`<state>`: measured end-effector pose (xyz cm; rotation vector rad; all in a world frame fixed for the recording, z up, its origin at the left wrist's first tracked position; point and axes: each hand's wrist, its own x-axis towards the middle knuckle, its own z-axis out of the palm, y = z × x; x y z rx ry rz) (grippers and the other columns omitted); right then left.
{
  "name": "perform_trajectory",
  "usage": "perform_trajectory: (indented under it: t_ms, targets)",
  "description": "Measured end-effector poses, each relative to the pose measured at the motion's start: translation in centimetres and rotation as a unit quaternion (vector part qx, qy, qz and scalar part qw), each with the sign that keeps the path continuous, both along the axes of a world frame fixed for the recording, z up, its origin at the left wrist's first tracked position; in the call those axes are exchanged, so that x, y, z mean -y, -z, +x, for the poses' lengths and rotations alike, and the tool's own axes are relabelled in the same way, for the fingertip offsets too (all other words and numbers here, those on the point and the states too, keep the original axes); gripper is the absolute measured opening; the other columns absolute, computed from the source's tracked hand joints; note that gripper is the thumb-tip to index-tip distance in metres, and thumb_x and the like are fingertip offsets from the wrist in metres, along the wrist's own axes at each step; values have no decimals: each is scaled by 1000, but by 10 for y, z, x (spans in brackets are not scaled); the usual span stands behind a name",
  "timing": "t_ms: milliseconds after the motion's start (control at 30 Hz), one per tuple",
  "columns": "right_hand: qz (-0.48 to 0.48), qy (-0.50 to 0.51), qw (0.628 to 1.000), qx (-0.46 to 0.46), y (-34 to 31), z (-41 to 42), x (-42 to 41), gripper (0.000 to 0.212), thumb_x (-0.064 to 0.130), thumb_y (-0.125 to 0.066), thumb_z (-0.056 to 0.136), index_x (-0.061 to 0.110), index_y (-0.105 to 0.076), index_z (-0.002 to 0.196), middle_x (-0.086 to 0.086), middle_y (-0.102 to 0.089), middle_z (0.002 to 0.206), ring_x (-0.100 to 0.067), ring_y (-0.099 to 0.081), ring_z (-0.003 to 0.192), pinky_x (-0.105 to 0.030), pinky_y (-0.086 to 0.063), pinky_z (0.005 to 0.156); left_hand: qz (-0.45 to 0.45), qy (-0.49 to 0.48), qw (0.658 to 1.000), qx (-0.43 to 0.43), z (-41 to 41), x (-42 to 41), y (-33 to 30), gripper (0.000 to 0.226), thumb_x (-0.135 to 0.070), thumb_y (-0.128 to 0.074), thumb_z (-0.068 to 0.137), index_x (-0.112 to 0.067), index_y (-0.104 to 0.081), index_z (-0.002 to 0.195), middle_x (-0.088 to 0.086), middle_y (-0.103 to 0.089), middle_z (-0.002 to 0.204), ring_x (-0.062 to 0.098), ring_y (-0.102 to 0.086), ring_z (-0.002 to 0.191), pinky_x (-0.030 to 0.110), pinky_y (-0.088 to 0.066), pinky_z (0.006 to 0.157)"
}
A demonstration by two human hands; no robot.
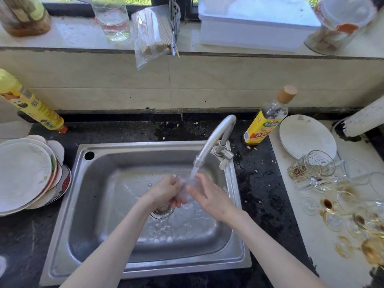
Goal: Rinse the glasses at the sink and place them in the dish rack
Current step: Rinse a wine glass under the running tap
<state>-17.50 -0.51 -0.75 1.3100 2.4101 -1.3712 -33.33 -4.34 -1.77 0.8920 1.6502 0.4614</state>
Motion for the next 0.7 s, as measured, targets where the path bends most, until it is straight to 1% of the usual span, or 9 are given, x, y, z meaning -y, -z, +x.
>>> perform_trajectory:
  t_ms: [100,200,333,433,467,533,600,667,700]
  targets:
    - [-37,88,995,13,-1,-7,-3,55,49,-11,99,21,-43,133,-3,-60,115,-26,-52,122,-38,-36,99,62,38,996,-56,-1,-4,-3,19,12,-47,80,-2,-58,73,4,-60,55,11,-55,43,26,-49,49]
    - [-65,104,992,2,0,-13,-6,67,52,-3,97,20,-55,123,-8,-67,91,-26,-61,107,-36,-40,95,111,50,984,-132,4,-5,-5,29,4,-42,84,-15,-59,71,-1,-60,53,8,-57,41,19,-50,46]
    - [-35,73,996,-28,5,-8,-2,46,52,-25,97,22,-46,126,2,-53,128,-18,-47,123,-31,-35,95,39,31,992,-118,3,0,3,41,-9,-35,96,-6,-52,58,-1,-55,38,10,-45,28,20,-37,34]
    - [-24,59,997,-40,6,-5,4,60,63,-24,89,21,-45,127,4,-50,131,-10,-46,118,-28,-33,92,-1,28,997,-79,0,2,2,39,-7,-39,95,-9,-49,57,-3,-54,37,8,-43,28,19,-34,35]
    - [-21,72,997,-25,6,-6,4,61,60,-19,91,19,-50,123,-1,-56,124,-13,-51,113,-29,-36,91,12,35,996,-84,-1,1,-1,36,-5,-43,93,-11,-50,58,-4,-54,38,7,-45,29,19,-36,36]
    - [-36,133,990,-8,12,-10,1,69,52,-10,97,10,-64,103,-7,-67,86,-17,-61,83,-33,-45,82,69,55,989,-119,0,-1,-7,33,-2,-49,89,-19,-52,61,-7,-54,46,7,-50,36,18,-41,42]
    - [-160,178,970,-35,17,-13,-2,82,58,-7,95,2,-67,96,3,-50,50,-8,-44,43,-27,-41,52,138,59,976,-159,3,-3,-13,28,-1,-53,85,-19,-56,65,-11,-53,53,6,-52,46,10,-38,46]
    - [-275,189,940,-73,24,-13,-3,75,61,-7,93,14,-65,95,5,-46,43,-5,-29,33,-20,-22,37,191,47,965,-171,4,-5,-16,25,-1,-57,83,-18,-62,67,-15,-52,54,2,-49,47,7,-35,49]
    - [-282,186,937,-91,26,-12,-3,70,60,-7,93,19,-64,98,1,-49,48,-7,-29,35,-19,-20,37,197,36,964,-176,3,-6,-15,26,-2,-58,83,-18,-61,63,-14,-52,51,1,-48,45,8,-34,48]
